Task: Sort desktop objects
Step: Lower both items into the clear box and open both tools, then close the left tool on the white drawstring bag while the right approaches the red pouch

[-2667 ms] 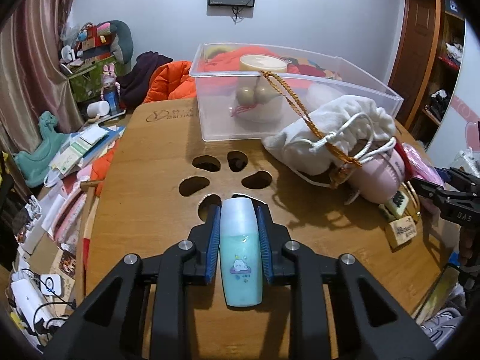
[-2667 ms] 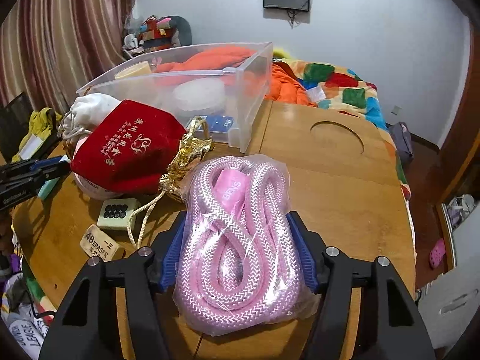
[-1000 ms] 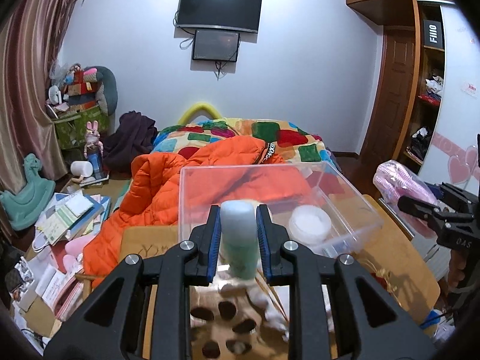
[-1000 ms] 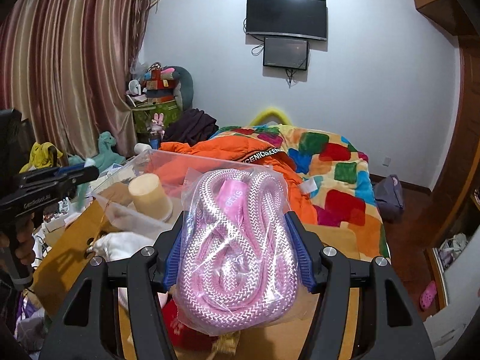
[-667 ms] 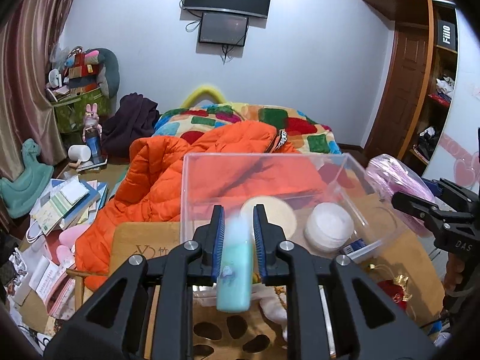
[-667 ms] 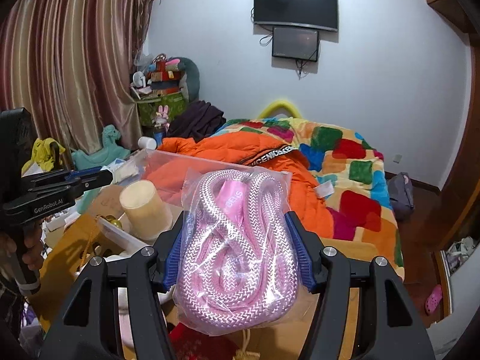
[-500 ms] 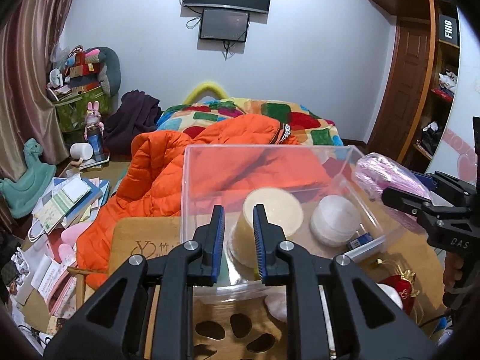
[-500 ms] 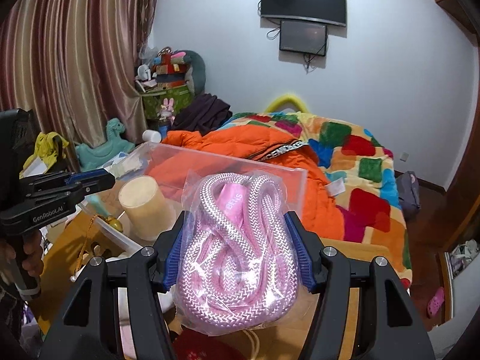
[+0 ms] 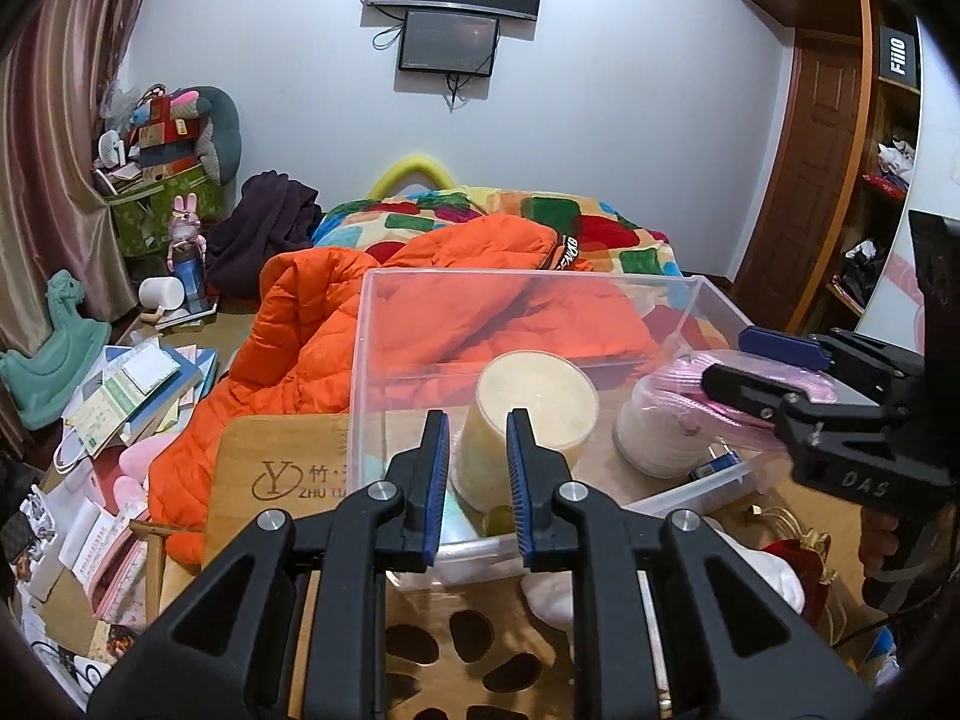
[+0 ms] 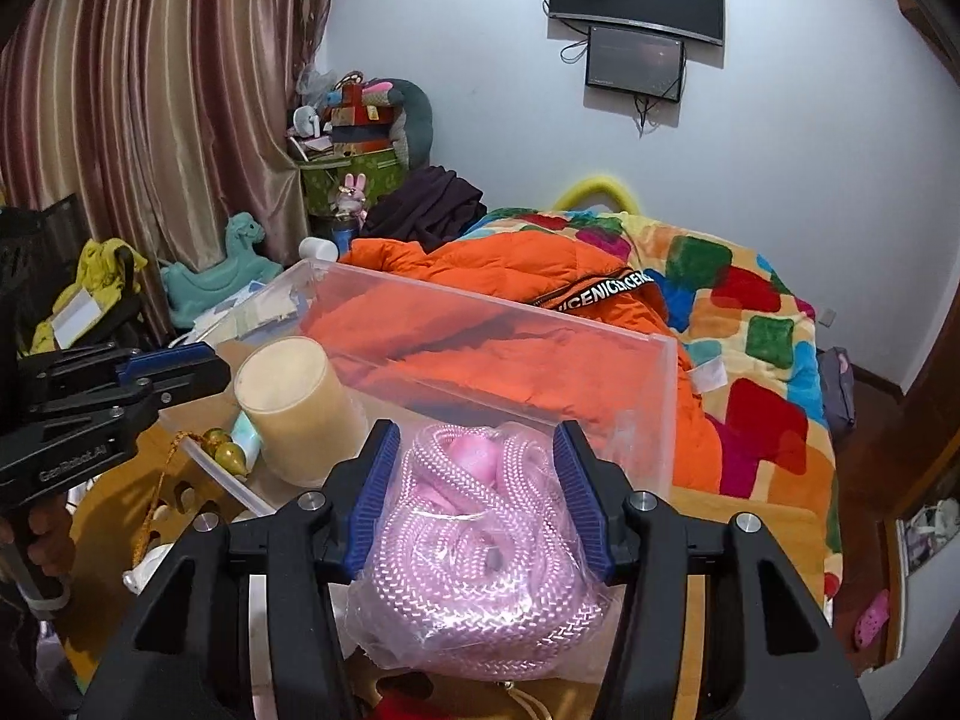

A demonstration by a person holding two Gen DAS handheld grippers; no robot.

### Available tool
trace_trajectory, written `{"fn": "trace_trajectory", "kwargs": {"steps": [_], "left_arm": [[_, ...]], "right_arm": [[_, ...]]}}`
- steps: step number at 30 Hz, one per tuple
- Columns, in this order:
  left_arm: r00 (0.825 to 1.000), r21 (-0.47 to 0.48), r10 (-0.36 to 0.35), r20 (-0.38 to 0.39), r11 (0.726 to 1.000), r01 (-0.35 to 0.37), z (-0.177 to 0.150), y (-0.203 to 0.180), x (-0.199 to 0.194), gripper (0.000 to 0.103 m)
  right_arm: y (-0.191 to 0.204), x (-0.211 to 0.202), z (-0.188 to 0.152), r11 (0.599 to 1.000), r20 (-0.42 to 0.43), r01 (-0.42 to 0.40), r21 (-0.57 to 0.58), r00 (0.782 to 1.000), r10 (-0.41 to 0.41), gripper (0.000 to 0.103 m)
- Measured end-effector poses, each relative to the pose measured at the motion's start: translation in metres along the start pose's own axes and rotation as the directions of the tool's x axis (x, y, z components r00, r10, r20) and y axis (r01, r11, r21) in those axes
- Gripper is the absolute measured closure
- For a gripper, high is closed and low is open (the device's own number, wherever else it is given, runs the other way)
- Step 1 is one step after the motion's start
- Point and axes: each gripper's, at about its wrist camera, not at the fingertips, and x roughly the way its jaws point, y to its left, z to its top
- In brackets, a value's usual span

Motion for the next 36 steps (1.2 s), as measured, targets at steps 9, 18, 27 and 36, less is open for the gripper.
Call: {"fn": "trace_trajectory", "kwargs": {"steps": [9, 18, 27, 36], "left_arm": [[1.0, 0.009, -0.005, 0.018, 1.0, 0.005, -0.001, -0.008, -0.013, 0.085], [0.998, 0.03, 0.021, 0.056, 0.999, -0.022, -0.001, -0.023, -0.034, 0.061], [0.991, 0.038, 0.054, 0.121, 0.998, -0.059, -0.006, -0.038, -0.075, 0.028], [0.991, 0.009, 0.065, 0.119, 0.998, -0.067, -0.026, -0.048, -0.091, 0.016]], "right_arm": [[0.002, -0.01, -0.001, 1.0, 0.024, 0.017, -0.007, 1.0, -0.017, 0.038], [-0.006, -0.042, -0.007, 0.998, 0.087, 0.052, 0.026, 0.995, -0.054, 0.023], [-0.024, -0.083, -0.028, 0.989, 0.109, 0.105, 0.103, 0.987, -0.116, 0.015], [-0.041, -0.128, -0.064, 0.974, 0.143, 0.149, 0.169, 0.974, -0.174, 0.005]]}}
